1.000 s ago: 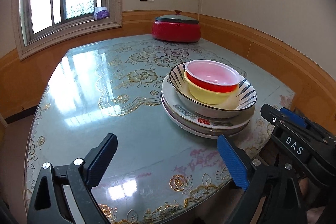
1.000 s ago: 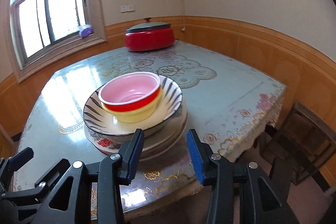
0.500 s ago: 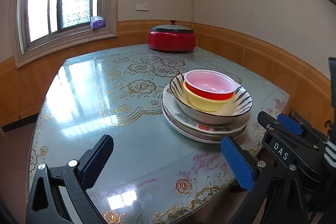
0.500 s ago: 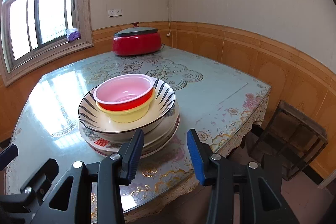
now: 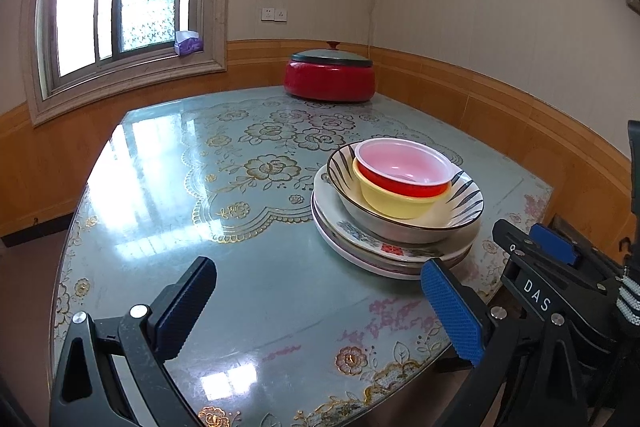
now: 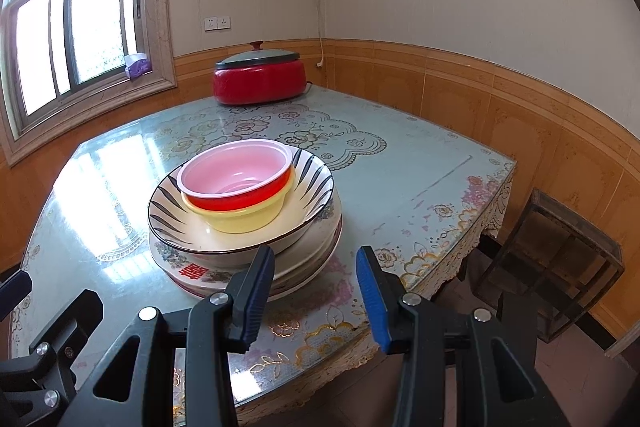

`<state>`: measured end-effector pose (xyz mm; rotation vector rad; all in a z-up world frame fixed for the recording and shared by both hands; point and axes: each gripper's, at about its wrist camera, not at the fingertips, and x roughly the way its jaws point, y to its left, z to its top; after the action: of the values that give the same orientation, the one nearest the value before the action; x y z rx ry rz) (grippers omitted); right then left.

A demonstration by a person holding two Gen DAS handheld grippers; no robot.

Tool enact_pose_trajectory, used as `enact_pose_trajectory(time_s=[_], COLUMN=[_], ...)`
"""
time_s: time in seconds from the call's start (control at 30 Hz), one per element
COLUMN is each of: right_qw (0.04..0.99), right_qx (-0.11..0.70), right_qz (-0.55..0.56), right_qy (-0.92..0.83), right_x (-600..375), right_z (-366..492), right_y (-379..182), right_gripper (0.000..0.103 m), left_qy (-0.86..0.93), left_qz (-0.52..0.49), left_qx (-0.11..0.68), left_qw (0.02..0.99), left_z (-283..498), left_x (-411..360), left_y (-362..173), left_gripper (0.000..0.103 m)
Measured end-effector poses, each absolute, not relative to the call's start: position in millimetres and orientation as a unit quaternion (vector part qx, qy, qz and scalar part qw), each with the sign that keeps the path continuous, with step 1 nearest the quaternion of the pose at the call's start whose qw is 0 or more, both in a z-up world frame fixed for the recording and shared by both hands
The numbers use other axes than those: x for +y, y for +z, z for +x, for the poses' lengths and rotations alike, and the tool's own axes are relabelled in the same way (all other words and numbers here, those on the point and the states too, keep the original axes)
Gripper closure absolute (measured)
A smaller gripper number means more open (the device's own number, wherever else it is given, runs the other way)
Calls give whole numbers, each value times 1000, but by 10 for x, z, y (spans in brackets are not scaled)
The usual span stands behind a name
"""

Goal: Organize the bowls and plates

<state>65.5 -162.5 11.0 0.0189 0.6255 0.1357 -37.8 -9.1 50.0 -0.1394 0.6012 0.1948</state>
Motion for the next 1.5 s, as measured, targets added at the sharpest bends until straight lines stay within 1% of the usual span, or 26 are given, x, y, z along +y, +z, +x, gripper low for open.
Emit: enact_pose_trajectory(time_s=[1.33, 1.43, 1.5], right_qw=[947, 947, 947], right_qx=[310, 310, 309], right_qz=[7, 6, 5], right_qy=[84, 83, 84], right_x=[-1523, -1514, -1515], right_z=[730, 736, 742], right_y=[110, 108, 107], right_gripper=[60, 60, 60], left_qy=[102, 101, 105], left_qz=[-66, -60, -60], left_qx=[288, 284, 280], left_qw=[950, 952, 952], left_z=[-356, -365, -373], left_x=[-41, -54, -49], left_y=[505, 513, 528], left_gripper=[0, 5, 5])
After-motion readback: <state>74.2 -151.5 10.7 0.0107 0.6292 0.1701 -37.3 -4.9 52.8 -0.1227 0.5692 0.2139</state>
